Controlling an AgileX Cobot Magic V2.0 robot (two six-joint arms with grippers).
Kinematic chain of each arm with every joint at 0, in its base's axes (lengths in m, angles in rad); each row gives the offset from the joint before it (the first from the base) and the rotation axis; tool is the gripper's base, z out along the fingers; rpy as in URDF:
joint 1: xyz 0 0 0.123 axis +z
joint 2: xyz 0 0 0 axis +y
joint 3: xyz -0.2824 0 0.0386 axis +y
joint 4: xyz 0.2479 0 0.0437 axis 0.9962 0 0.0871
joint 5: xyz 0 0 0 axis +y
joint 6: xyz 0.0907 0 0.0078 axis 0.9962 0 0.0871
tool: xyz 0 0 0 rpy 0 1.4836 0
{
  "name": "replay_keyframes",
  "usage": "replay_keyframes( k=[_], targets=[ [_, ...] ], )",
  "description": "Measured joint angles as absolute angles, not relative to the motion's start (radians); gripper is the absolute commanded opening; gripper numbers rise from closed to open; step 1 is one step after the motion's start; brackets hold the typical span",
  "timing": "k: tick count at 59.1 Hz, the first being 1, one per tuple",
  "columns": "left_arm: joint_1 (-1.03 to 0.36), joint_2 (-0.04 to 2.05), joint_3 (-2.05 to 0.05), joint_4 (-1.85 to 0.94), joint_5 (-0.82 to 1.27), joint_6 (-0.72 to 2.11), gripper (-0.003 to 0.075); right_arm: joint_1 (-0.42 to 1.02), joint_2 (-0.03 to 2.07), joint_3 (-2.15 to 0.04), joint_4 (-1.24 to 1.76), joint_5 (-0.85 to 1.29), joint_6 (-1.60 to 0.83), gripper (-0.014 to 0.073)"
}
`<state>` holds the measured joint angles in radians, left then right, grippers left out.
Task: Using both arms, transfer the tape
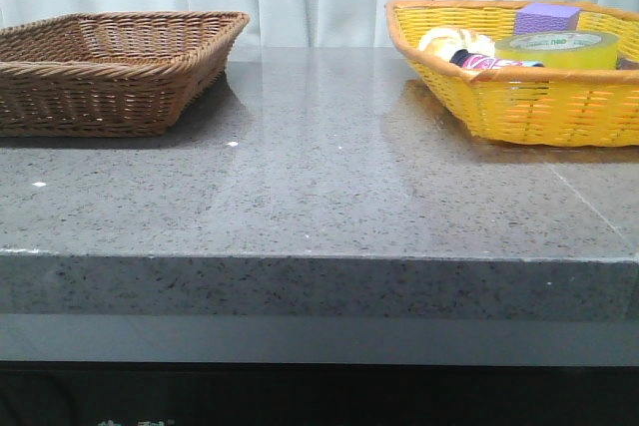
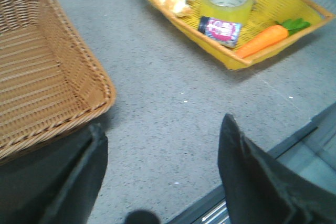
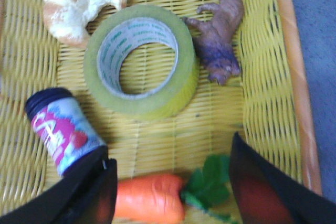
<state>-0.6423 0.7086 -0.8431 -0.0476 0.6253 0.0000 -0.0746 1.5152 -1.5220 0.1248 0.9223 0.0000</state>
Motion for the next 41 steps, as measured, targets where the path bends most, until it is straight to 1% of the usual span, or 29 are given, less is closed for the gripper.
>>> replay_keyframes(
  k=[16, 33, 37, 40, 41],
  targets=[
    [-0.665, 0.709, -0.843, -0.049, 0.621, 0.000, 0.0418, -0.075, 1.814, -1.803, 0.125, 1.016, 0.000, 0.0486],
    [-0.665, 0.709, -0.843, -0.049, 0.621, 0.000, 0.0418, -0.075, 2.040, -1.994, 0.125, 1.068, 0.000, 0.0484],
    [-0.665, 0.709, -0.843, -0.049, 0.621, 0.000, 0.0418, -0.075, 2.073, -2.017, 0.125, 1.079, 0.000, 0.0444],
    [-0.665, 0.709, -0.843, -0.049, 0.621, 0.000, 0.0418, -0.075, 2.091, -2.029, 0.124, 1.086, 0.000, 0.0382],
    [-0.665, 0.709, -0.843, -0.049, 0.621, 0.000, 0.0418, -0.075, 2.097, -2.032, 0.124, 1.088, 0.000, 0.0348]
  ],
)
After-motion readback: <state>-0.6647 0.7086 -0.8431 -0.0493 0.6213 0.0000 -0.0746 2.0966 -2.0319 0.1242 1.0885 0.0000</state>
